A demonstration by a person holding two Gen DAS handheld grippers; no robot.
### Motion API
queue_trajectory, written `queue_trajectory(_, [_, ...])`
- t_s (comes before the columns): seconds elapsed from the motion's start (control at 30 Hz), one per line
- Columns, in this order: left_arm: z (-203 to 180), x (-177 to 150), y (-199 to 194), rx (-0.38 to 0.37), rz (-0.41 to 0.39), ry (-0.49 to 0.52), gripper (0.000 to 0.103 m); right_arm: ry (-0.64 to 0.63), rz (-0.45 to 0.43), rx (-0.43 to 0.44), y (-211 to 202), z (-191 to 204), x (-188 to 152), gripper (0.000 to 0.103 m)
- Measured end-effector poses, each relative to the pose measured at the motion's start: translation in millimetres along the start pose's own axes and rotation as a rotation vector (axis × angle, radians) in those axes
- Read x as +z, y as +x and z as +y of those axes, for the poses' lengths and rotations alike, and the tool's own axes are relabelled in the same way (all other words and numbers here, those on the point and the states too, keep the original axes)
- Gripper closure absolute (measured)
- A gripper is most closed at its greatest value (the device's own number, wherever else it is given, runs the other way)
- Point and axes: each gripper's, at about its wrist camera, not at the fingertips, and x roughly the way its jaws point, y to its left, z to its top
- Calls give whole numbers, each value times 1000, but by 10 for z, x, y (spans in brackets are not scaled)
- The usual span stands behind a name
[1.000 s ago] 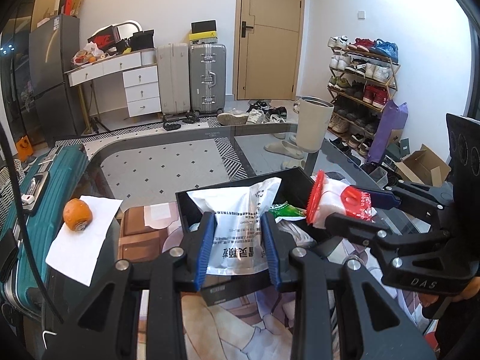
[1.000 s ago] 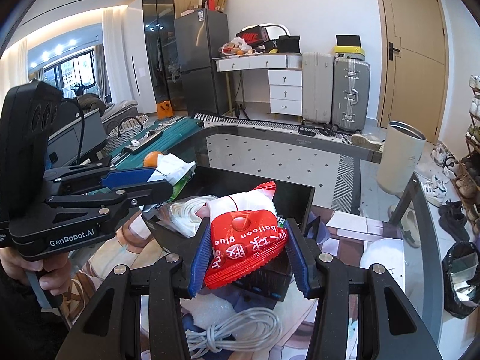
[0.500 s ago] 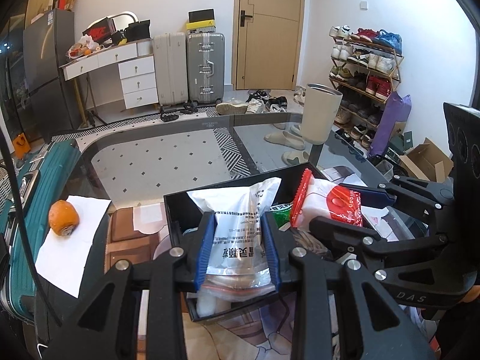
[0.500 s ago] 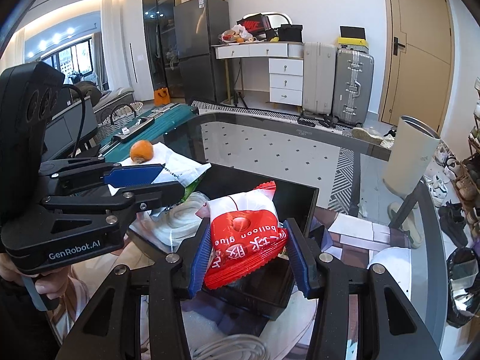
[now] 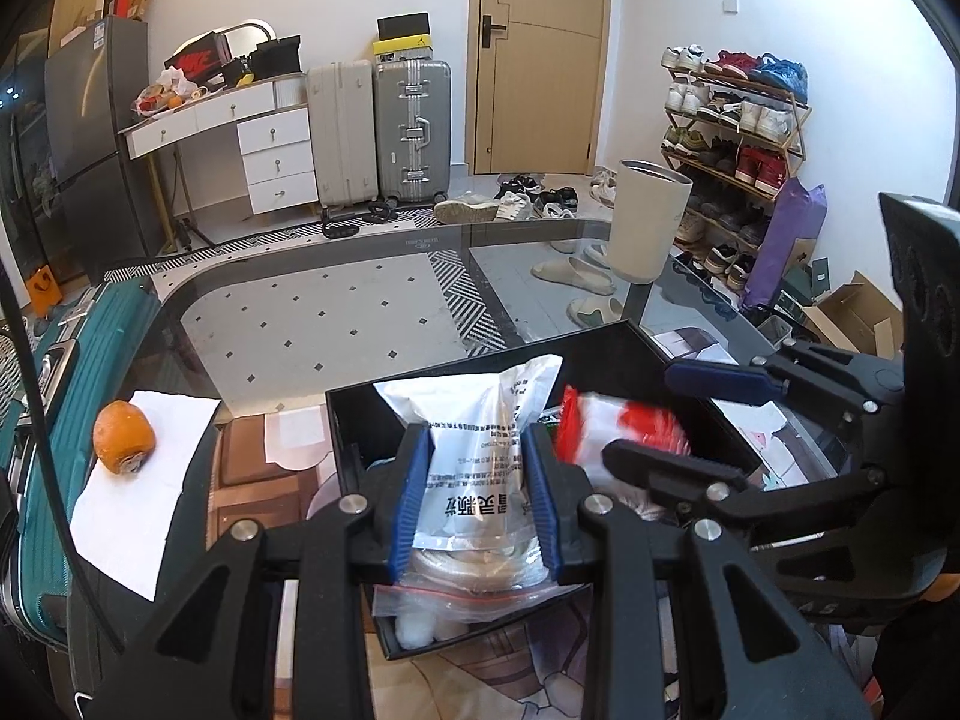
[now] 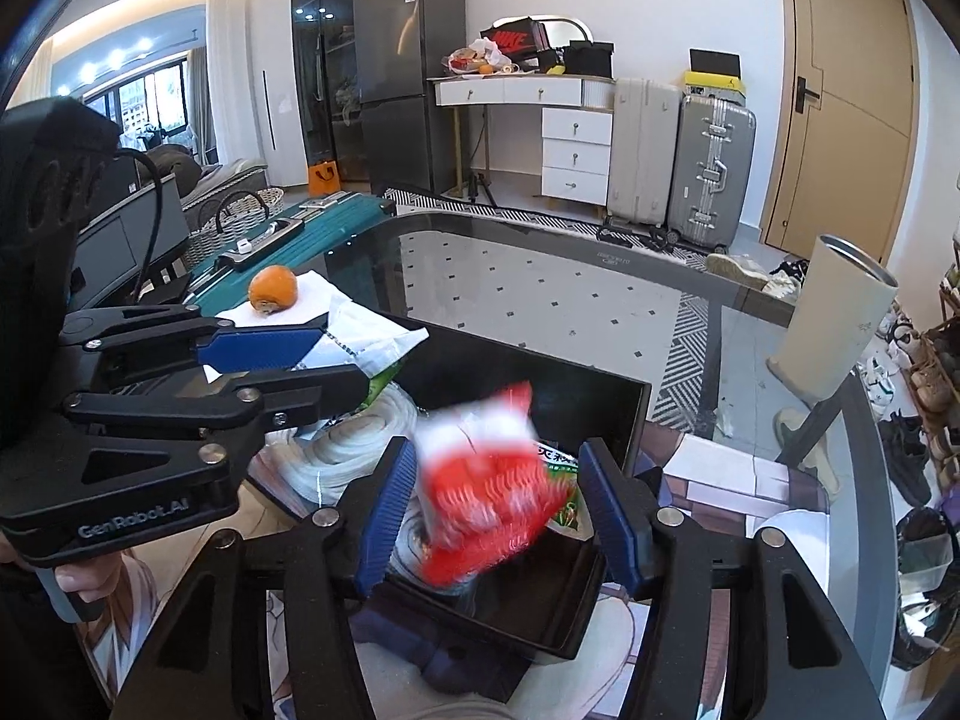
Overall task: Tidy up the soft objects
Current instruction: 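Drop the red packet into the box with the right tool while the left tool releases the sachet inside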
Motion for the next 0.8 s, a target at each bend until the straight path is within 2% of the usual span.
queue_trajectory(0.27, [-36, -8, 48, -1, 6, 17, 72, 8, -22, -34, -135, -74, -16, 38])
queue_trajectory(0.43, [-41, -17, 60, 6, 22, 11, 64, 20, -27, -45, -207, -113, -51, 38])
queue_trajectory(0.63, [-24, -39, -29, -5, 23, -12, 45, 41, -41, -64, -341, -139, -104, 37])
queue_trajectory(0.73, [-22, -50, -114, 7, 7, -14, 43, 57, -47, -72, -433, -169, -151, 34])
queue_trajectory(0.77, [-19, -58, -146, 11, 4, -17, 36, 63, -49, -73, -465, -165, -173, 30])
queue_trajectory(0.8, [-14, -71, -182, 19, -3, -21, 23, 71, -51, -71, -500, -171, -193, 29])
